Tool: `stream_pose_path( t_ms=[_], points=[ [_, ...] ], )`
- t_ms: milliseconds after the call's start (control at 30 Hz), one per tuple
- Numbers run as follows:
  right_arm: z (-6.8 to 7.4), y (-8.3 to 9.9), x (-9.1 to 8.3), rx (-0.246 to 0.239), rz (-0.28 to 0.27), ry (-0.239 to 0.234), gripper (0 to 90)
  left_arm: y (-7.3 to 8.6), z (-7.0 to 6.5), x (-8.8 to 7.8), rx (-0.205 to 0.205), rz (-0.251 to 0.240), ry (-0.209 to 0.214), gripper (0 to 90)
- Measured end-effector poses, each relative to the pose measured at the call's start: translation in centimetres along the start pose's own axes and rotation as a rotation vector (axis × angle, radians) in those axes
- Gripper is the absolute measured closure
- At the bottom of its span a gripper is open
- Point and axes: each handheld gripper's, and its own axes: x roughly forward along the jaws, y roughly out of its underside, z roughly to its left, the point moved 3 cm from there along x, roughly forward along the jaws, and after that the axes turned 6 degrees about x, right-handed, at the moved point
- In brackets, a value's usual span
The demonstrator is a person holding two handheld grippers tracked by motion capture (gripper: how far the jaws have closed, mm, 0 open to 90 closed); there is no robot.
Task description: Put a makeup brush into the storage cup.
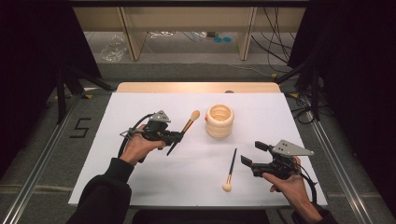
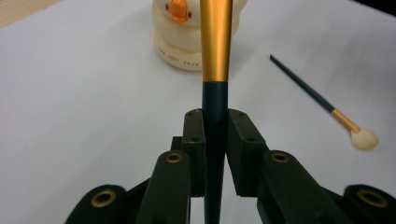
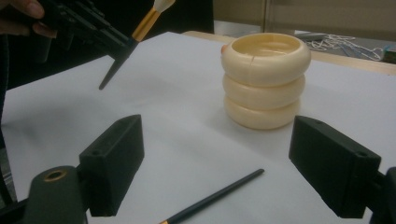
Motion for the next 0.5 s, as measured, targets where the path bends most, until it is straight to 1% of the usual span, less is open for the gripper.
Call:
stream_pose_path(
  t_ms=[33,67,100,133,167,200,233,267,300,333,367,400,433,467,500],
  points=[
    [-0.1,-0.1,0.1,-0.017,-0.009,0.001,19.5,-0.1,-0.5,0.1,-0.009,-0.031,0.018,78.2],
    [0.0,-0.1,0.2,-0.011,0.002,0.001,19.5,-0.2,-0.8,0.1,-0.017,-0.048,0.025,78.2],
    [0.0,-0.2,0.5,-0.003,-0.011,-0.006,19.5,-0.2,-1.0,0.1,-0.018,-0.059,0.028,78.2],
    [0.1,-0.3,0.6,-0.001,-0.012,-0.011,19.6,-0.3,-1.3,0.0,-0.024,-0.072,0.035,78.2],
    [0.2,-0.4,0.6,0.0,-0.01,-0.018,20.1,-0.3,-1.3,0.0,-0.024,-0.072,0.035,78.2],
    [0.2,-0.5,0.7,-0.001,-0.007,-0.013,20.6,-0.3,-2.0,0.0,-0.018,-0.094,0.043,78.2],
    [0.4,-0.5,0.8,0.001,-0.002,-0.027,20.8,-0.3,-2.0,0.0,-0.018,-0.094,0.043,78.2],
    [0.5,-0.6,1.0,0.003,-0.004,-0.023,21.0,-0.3,-2.7,0.0,-0.004,-0.108,0.039,78.2],
    [0.5,-0.6,1.0,0.003,-0.004,-0.023,21.0,-0.3,-2.7,0.0,-0.004,-0.108,0.039,78.2],
    [0.7,-0.7,1.4,0.002,-0.007,-0.039,21.2,-0.3,-3.3,0.1,-0.001,-0.13,0.034,78.2],
    [0.9,-0.7,1.6,0.007,-0.003,-0.049,21.4,-0.2,-3.6,0.1,-0.008,-0.131,0.04,78.2],
    [1.0,-0.7,1.8,0.002,-0.008,-0.061,22.0,-0.1,-3.9,0.2,-0.008,-0.146,0.042,78.2],
    [1.2,-0.7,2.1,0.003,-0.021,-0.068,22.5,0.0,-4.0,0.1,-0.003,-0.144,0.042,78.2],
    [1.4,-0.8,2.3,-0.001,-0.019,-0.078,22.6,0.2,-4.2,0.1,-0.006,-0.147,0.049,78.2],
    [1.6,-0.8,2.4,-0.006,-0.003,-0.078,22.6,0.4,-4.4,0.2,-0.016,-0.152,0.058,78.2]
  ],
)
